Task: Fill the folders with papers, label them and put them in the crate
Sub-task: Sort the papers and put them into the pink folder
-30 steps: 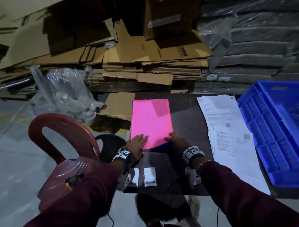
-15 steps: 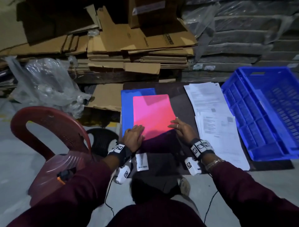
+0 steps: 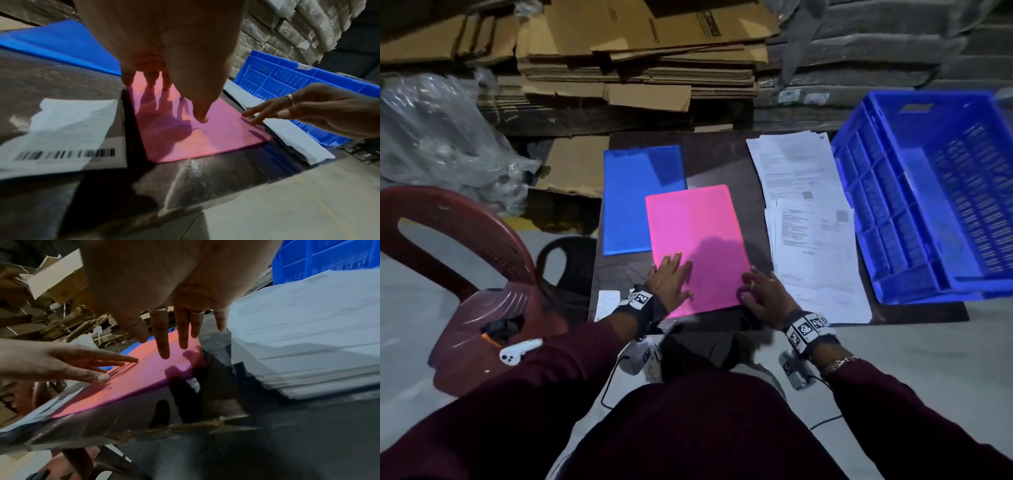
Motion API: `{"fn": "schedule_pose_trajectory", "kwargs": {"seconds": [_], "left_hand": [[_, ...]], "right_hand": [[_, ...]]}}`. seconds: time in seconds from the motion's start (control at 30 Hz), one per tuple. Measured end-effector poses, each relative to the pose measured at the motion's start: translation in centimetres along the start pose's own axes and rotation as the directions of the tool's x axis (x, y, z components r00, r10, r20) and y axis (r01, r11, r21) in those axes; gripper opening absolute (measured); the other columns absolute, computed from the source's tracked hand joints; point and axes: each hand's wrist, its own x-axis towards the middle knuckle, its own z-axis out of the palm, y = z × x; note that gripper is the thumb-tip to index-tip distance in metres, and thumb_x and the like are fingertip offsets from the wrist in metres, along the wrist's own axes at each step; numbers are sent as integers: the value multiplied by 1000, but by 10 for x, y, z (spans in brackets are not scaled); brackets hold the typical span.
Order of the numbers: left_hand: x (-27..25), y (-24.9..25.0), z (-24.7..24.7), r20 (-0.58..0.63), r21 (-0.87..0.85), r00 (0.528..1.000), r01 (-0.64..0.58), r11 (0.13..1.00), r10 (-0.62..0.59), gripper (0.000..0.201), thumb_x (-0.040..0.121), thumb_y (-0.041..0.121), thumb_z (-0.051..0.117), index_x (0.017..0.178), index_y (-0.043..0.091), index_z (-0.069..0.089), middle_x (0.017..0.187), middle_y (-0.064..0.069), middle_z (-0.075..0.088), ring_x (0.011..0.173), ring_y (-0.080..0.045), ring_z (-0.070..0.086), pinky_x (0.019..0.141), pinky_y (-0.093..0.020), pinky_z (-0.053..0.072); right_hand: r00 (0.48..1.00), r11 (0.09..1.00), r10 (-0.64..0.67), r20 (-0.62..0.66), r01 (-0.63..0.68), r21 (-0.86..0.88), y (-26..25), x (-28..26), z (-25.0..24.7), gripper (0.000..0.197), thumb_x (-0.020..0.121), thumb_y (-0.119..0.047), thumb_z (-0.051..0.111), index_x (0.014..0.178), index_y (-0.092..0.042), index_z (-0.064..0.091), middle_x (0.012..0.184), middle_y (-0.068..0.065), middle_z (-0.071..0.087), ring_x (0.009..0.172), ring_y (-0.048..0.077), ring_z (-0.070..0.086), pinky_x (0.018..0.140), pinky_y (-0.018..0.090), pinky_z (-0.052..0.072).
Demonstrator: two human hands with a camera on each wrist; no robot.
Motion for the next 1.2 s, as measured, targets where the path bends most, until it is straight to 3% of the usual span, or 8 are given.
{"fn": "schedule_pose_trajectory", "kwargs": {"seconds": [0.1,0.23,0.4,0.53,0.73,0.93,1.03,1.2], "left_hand": [[-5,9,10,-8,-48,1000,-9,999,9,99,79,82,15,149,16,36,157,-19,25,141,-42,30,107,-65,30],[-3,24,15,24,1,997,67,998,-67,87,86,62,52,154,15,24,162,-15,13,147,-37,20,113,-60,24],[-4,39,4,52,-44,989,143,989,-141,90,83,69,40,155,17,21,163,-12,10,148,-35,17,116,-57,21],[-4,53,4,-48,-121,978,197,973,-204,82,84,17,68,154,20,25,161,-13,16,146,-36,22,116,-54,26],[8,89,5,-175,-45,979,96,994,-103,92,87,60,54,156,30,0,159,-15,20,140,-33,35,105,-56,42],[40,145,2,-237,-59,966,-119,991,102,79,91,47,54,153,13,17,142,-15,41,125,-28,46,98,-44,50],[60,170,5,-244,-89,955,-196,977,169,73,87,35,56,149,8,26,132,-14,46,111,-31,52,88,-45,52],[88,201,23,-142,-105,983,-129,986,113,78,91,47,53,153,12,21,151,-22,33,139,-37,33,110,-47,35]], "right_hand": [[999,1000,-21,-31,21,-18,2,5,0,47,90,-50,47,112,-16,72,126,13,62,124,30,55,99,46,43],[981,986,61,183,-30,-165,4,27,0,64,92,-50,45,149,-21,39,158,12,29,147,32,24,116,55,18],[935,984,89,342,-30,-175,6,29,6,80,91,-37,58,157,-21,15,165,11,0,151,33,1,117,60,-2],[976,999,-12,218,21,-35,17,21,-1,82,88,-36,63,156,-15,21,162,14,14,150,32,12,119,60,11],[994,997,17,106,-25,75,53,8,-31,84,87,-38,62,156,-21,16,163,14,11,150,31,11,117,55,16],[989,988,146,-29,-144,59,104,-19,-60,80,89,-36,64,154,-16,24,160,15,22,149,31,19,117,49,28],[944,945,325,-59,-323,47,127,-32,-71,80,89,-35,66,154,-13,26,159,13,26,149,29,18,120,43,23],[804,805,593,-27,-592,38,155,-52,-76,83,89,-44,59,155,-18,17,164,9,10,151,26,6,122,43,12]]}}
